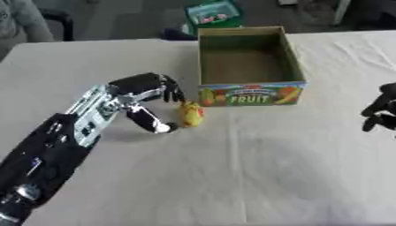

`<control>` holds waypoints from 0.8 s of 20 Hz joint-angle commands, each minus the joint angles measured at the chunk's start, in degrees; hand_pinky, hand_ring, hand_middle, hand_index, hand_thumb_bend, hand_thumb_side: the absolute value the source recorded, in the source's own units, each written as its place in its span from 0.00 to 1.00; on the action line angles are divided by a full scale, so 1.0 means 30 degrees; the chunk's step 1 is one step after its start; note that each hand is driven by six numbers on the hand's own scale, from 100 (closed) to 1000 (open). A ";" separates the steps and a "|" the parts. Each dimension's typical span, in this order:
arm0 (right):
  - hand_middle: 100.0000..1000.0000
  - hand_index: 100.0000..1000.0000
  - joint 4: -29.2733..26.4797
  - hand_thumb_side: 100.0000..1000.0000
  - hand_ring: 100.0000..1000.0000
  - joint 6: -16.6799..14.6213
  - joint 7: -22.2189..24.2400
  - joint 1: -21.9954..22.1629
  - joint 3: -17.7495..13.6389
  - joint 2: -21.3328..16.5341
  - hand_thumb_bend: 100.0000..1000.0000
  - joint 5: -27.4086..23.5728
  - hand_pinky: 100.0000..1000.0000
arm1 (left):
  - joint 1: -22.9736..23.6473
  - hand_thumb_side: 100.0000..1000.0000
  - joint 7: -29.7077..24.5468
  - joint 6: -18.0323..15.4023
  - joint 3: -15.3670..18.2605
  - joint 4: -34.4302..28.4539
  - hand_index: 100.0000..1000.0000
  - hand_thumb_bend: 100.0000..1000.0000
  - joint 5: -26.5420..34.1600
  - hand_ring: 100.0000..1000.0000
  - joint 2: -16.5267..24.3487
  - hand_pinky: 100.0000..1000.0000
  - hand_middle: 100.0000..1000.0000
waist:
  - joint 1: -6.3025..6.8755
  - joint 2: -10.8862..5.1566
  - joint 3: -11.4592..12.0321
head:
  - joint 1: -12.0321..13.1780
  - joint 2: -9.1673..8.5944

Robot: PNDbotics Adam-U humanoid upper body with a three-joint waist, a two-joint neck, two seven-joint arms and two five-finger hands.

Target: Pick up objects on the table and place them in the box.

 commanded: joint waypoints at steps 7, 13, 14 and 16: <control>0.45 0.65 -0.0305 0.63 0.50 -0.0059 0.0123 -0.0221 0.0001 -0.0236 0.00 -0.0095 0.35 | -0.0672 0.16 0.0340 -0.0398 0.0429 0.0752 0.76 0.34 -0.0388 0.58 -0.0582 0.58 0.61 | -0.0105 -0.0178 -0.0173 | 0.0141 -0.0087; 0.45 0.65 -0.0291 0.63 0.50 -0.0055 0.0146 -0.0219 0.0008 -0.0204 0.00 -0.0075 0.35 | -0.0721 0.18 0.0004 -0.0633 0.0500 0.1284 0.74 0.34 -0.1107 0.56 -0.0887 0.57 0.59 | -0.0123 -0.0161 -0.0230 | 0.0125 -0.0102; 0.45 0.65 -0.0288 0.63 0.50 -0.0056 0.0145 -0.0215 0.0005 -0.0201 0.00 -0.0067 0.35 | -0.0721 0.18 0.0010 -0.0667 0.0539 0.1378 0.73 0.31 -0.1235 0.55 -0.0931 0.56 0.56 | -0.0121 -0.0157 -0.0243 | 0.0128 -0.0104; 0.45 0.65 -0.0279 0.63 0.50 -0.0050 0.0140 -0.0207 0.0003 -0.0190 0.00 -0.0048 0.35 | -0.0718 0.17 0.0085 -0.0709 0.0622 0.1558 0.71 0.28 -0.1460 0.52 -0.1013 0.53 0.53 | -0.0118 -0.0150 -0.0269 | 0.0121 -0.0102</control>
